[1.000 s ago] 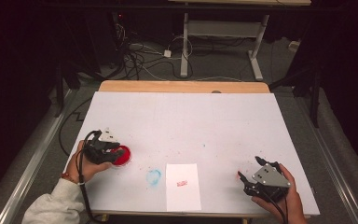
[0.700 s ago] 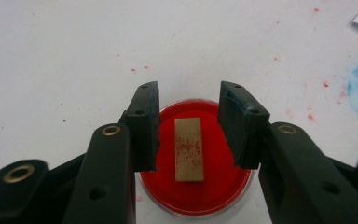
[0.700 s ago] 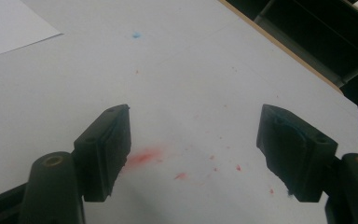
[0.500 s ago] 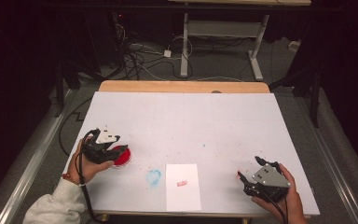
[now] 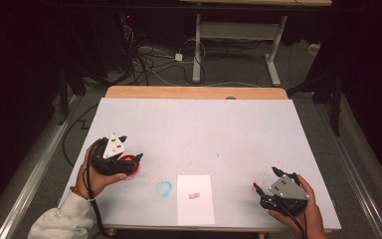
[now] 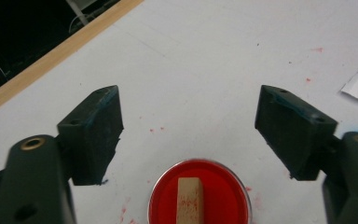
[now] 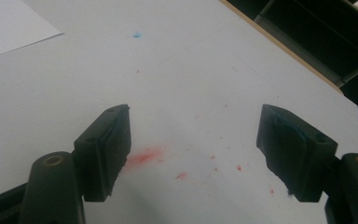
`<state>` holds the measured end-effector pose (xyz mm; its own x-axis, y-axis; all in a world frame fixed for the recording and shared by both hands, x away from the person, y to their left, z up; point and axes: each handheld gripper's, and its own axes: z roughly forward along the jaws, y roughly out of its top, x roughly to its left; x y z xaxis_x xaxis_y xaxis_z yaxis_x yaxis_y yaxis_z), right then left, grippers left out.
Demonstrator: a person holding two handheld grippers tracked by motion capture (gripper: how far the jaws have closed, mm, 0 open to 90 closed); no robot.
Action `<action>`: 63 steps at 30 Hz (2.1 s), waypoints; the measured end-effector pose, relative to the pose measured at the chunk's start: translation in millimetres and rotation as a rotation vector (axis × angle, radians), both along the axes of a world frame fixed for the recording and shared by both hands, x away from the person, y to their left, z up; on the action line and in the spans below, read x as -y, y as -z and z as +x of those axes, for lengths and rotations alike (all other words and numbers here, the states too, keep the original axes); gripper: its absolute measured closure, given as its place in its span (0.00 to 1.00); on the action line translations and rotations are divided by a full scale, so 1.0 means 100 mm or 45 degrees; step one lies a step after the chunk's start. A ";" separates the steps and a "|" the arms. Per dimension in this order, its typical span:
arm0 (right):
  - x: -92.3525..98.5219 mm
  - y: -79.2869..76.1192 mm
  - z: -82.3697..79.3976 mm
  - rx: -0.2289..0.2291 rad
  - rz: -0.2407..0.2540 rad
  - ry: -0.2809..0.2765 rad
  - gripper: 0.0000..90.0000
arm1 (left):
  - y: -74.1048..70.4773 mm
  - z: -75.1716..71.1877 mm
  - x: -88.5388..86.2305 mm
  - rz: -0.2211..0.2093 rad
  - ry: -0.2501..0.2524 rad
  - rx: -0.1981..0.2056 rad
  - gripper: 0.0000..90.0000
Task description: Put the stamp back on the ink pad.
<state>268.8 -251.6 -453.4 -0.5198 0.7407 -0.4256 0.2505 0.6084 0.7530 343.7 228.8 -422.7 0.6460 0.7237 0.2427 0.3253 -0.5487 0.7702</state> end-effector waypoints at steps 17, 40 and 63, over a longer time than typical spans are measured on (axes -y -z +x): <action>0.01 -0.02 0.00 -0.004 0.046 0.004 0.29 | -0.09 -0.15 0.13 -0.065 0.045 0.141 0.18; -0.05 -0.06 -0.06 0.027 0.052 -0.018 0.30 | -0.11 -0.49 0.30 -0.040 0.150 0.253 0.18; -0.14 -0.06 -0.09 0.030 0.032 -0.045 0.30 | 0.27 -0.60 0.07 0.040 0.133 0.211 0.18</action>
<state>259.5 -237.8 -447.5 -0.5359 0.7324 -0.4199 0.2110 0.5977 0.7734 284.0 221.8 -449.8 0.6668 0.6449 0.3735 0.1355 -0.5978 0.7901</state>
